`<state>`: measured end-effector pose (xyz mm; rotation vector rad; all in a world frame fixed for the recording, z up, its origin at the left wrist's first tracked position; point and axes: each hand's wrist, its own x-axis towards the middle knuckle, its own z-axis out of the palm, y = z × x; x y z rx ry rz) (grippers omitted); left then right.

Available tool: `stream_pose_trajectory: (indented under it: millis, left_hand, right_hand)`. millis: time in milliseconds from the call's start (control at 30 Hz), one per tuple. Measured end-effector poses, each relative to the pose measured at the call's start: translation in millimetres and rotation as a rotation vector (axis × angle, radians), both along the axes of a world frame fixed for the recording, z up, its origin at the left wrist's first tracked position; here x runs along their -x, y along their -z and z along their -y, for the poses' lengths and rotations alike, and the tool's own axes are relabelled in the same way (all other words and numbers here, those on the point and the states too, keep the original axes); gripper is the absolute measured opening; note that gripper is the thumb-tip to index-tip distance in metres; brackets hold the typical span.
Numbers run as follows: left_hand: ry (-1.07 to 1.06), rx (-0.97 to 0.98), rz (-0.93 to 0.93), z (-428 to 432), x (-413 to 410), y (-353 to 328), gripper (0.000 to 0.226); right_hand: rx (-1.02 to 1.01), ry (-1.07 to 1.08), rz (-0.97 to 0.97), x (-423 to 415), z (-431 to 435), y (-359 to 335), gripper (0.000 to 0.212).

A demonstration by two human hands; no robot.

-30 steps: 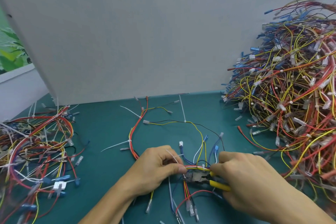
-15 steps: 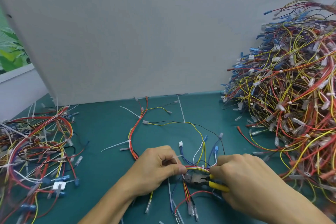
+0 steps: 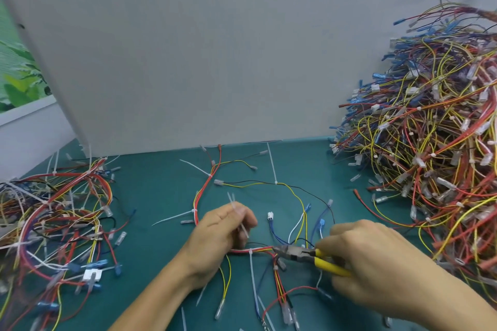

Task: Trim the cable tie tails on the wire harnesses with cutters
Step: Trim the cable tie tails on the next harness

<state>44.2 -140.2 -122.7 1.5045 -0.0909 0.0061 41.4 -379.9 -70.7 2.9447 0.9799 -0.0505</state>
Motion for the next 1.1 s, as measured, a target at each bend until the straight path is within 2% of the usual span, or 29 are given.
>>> stream_pose_trajectory:
  millis: [67,100,233,267,367,433,600,700,967,1100]
  left_hand:
    - [-0.033,0.028,0.029,-4.9,0.2,-0.2,0.023]
    - [-0.044,-0.034,0.059,-8.6,0.5,-0.5,0.021]
    - [-0.051,-0.551,0.214,-26.9,3.4,-3.7,0.011]
    - [-0.021,-0.658,0.236,-30.2,4.4,-5.4,0.016]
    - [0.103,-0.949,0.269,-35.6,7.5,-7.4,0.026]
    - [0.144,-1.054,0.287,-34.6,8.7,-4.2,0.025]
    - [0.113,-0.982,0.352,-24.1,8.4,5.0,0.016]
    - [0.09,-0.892,0.303,-23.5,7.1,4.7,0.007]
    - [0.072,-0.959,0.207,-19.7,-1.5,1.5,0.018]
    - [0.068,-0.899,0.135,-21.0,-4.1,-0.3,0.019]
  right_hand:
    - [-0.023,0.008,0.032,0.6,1.0,-3.7,0.017]
    - [-0.03,0.012,0.056,1.1,0.1,-4.9,0.018]
    - [-0.046,0.028,0.152,-0.8,-10.8,-13.4,0.028]
    - [-0.047,0.029,0.174,-2.3,-14.0,-17.0,0.028]
    - [-0.036,0.018,0.216,-7.9,-25.6,-27.4,0.027]
    - [-0.017,0.015,0.212,-10.5,-33.9,-30.2,0.027]
    - [0.038,0.03,0.14,-12.2,-45.3,-22.4,0.022]
    - [0.051,0.043,0.103,-14.0,-43.0,-19.8,0.022]
    - [0.14,0.018,0.091,-14.3,-43.5,-14.3,0.014]
    - [0.142,-0.01,0.089,-13.4,-49.8,-8.7,0.007]
